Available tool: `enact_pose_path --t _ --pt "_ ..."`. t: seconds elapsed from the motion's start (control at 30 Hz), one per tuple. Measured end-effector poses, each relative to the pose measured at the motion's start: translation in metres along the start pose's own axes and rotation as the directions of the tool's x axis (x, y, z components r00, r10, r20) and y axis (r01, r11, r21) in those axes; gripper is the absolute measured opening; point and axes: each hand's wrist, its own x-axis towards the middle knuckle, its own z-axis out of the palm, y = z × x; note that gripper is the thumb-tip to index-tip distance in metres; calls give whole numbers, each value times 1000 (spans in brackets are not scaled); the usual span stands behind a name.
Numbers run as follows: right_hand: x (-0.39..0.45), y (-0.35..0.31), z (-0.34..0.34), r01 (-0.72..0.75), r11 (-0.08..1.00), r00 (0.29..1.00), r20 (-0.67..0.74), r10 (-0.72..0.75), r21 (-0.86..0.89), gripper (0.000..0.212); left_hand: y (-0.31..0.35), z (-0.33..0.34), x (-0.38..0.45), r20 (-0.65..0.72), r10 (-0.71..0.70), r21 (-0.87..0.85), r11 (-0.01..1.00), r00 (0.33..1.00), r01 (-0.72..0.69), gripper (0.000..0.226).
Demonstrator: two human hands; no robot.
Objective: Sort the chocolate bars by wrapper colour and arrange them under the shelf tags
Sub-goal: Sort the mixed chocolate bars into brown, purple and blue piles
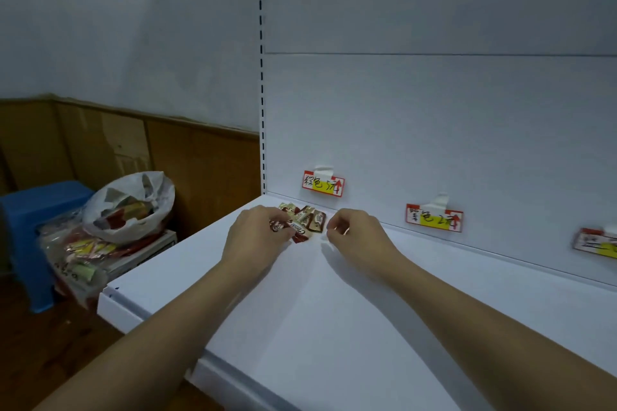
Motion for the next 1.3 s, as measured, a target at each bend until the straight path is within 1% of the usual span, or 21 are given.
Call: enact_pose_path --t 0.13,0.23,0.33,0.6,0.73,0.87,0.97,1.03,1.07,1.1,1.17,1.2,1.3 --pt "-42 20 -49 45 991 998 39 -41 -127 16 53 7 -35 96 61 173 982 994 -77 38" --pt "-79 43 -93 42 982 998 51 -33 -186 25 103 19 -63 171 127 235 958 977 -166 43" --pt "-120 74 -140 7 969 999 51 6 -247 30 157 40 -92 234 195 262 931 952 -255 39" --pt "-220 165 -254 -83 928 996 -14 84 -364 34 294 120 -162 341 325 134 912 882 -388 38" --pt "-249 201 -308 -145 911 989 -66 129 -386 30 353 158 -187 378 393 45 897 838 -441 34" --pt "-267 235 -362 -231 906 971 -141 192 -356 20 406 189 -200 370 447 -94 890 814 -446 30" --pt "-277 260 -395 -265 884 958 -209 196 -385 22 441 213 -202 380 455 -245 889 805 -387 26" --pt "-286 276 -404 -280 873 944 -281 175 -398 24 463 229 -204 369 451 -331 881 813 -338 27" --pt "-291 285 -405 -277 874 938 -308 157 -400 23 472 237 -207 344 444 -369 874 827 -316 29" --pt "-296 292 -404 -269 875 938 -315 144 -402 22 478 245 -211 310 428 -408 866 849 -288 29" --pt "-302 305 -398 -250 873 952 -271 142 -419 18 482 262 -221 241 407 -472 843 881 -260 26" --pt "-303 309 -397 -245 870 957 -249 147 -428 18 480 269 -227 229 425 -480 832 876 -278 24" --pt "-297 316 -398 -237 842 967 -203 156 -485 24 474 283 -231 260 541 -387 817 799 -427 18"
